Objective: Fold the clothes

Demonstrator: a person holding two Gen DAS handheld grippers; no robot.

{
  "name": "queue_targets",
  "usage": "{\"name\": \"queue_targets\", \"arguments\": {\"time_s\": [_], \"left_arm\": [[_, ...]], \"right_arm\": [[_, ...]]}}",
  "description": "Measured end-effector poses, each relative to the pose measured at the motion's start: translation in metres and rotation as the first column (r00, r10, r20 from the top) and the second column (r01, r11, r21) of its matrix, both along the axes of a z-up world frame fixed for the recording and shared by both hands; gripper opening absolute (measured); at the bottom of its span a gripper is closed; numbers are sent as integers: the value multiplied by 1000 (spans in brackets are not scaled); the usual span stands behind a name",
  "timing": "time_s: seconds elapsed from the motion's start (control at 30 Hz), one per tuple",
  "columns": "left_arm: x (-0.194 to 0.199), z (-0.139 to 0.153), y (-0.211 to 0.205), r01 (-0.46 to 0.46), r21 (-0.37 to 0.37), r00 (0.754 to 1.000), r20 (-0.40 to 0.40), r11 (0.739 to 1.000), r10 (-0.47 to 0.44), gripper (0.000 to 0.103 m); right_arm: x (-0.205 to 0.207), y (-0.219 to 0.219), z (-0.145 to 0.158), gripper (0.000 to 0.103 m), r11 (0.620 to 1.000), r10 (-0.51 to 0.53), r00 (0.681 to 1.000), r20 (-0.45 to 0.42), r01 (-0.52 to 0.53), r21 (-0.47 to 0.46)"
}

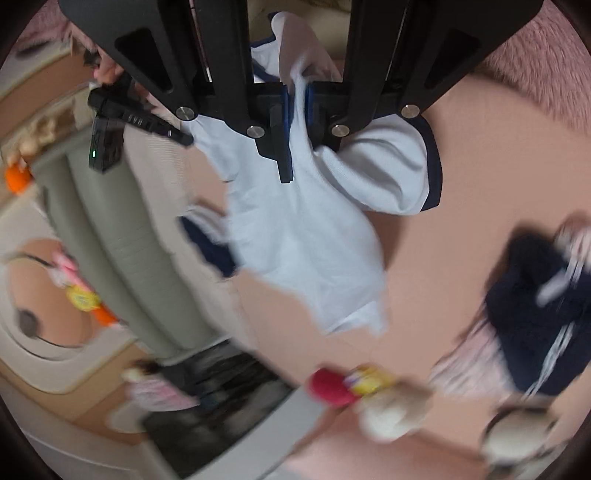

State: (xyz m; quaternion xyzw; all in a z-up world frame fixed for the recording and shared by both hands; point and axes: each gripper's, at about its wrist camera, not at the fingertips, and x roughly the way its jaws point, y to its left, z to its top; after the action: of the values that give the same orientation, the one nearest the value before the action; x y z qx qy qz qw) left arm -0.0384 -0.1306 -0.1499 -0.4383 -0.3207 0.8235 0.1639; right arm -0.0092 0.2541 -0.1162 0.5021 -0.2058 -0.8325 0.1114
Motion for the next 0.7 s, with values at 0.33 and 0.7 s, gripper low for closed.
{"name": "queue_targets", "arguments": {"time_s": [0.33,0.7], "left_arm": [[8,-32,-16,-26,105,999,41,994,22,8],[-30,-17,9,17,-16,999,52,1000,-16,10]], "right_arm": [[26,22,-57,65,981,-142,969,200,112,158],[-29,-11,-24,6,997,66,997,38,-65,-29]]}}
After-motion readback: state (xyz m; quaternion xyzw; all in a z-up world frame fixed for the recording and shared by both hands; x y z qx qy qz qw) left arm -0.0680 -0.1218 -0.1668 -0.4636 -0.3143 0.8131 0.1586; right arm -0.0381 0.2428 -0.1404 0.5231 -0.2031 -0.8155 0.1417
